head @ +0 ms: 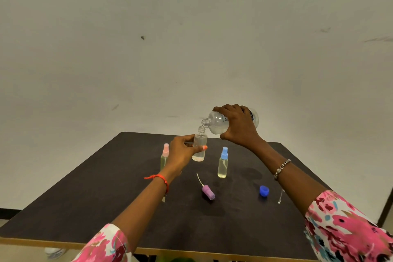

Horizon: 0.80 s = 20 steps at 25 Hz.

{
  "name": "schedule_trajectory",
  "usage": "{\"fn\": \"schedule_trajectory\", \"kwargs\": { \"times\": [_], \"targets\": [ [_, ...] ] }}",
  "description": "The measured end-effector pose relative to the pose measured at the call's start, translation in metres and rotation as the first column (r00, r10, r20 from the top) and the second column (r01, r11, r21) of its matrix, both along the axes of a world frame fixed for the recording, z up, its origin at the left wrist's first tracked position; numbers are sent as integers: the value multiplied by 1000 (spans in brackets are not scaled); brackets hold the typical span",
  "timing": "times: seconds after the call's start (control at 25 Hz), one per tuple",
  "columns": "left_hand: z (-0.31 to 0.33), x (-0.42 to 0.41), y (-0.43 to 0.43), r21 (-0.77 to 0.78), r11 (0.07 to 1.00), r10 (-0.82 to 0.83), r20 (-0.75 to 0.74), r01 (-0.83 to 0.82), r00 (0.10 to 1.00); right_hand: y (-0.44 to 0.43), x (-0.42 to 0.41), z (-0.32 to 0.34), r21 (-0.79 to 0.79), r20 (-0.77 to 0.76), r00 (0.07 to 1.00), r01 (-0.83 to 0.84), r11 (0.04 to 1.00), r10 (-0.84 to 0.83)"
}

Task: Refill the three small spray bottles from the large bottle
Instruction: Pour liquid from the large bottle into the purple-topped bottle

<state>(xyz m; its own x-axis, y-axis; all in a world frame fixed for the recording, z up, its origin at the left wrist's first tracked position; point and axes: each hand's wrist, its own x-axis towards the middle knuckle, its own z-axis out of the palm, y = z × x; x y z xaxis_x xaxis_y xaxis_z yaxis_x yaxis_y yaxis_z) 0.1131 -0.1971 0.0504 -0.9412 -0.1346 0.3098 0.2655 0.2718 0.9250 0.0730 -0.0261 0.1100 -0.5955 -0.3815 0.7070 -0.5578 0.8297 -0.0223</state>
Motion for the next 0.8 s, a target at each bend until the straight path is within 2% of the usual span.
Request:
{"fn": "schedule_trajectory", "kwargs": {
  "times": [0.8],
  "targets": [
    [0,2,-3,39,999,-12,-11,13,1000,-4,-1,1,16,26,1000,-2,1000,2]
  ]
}}
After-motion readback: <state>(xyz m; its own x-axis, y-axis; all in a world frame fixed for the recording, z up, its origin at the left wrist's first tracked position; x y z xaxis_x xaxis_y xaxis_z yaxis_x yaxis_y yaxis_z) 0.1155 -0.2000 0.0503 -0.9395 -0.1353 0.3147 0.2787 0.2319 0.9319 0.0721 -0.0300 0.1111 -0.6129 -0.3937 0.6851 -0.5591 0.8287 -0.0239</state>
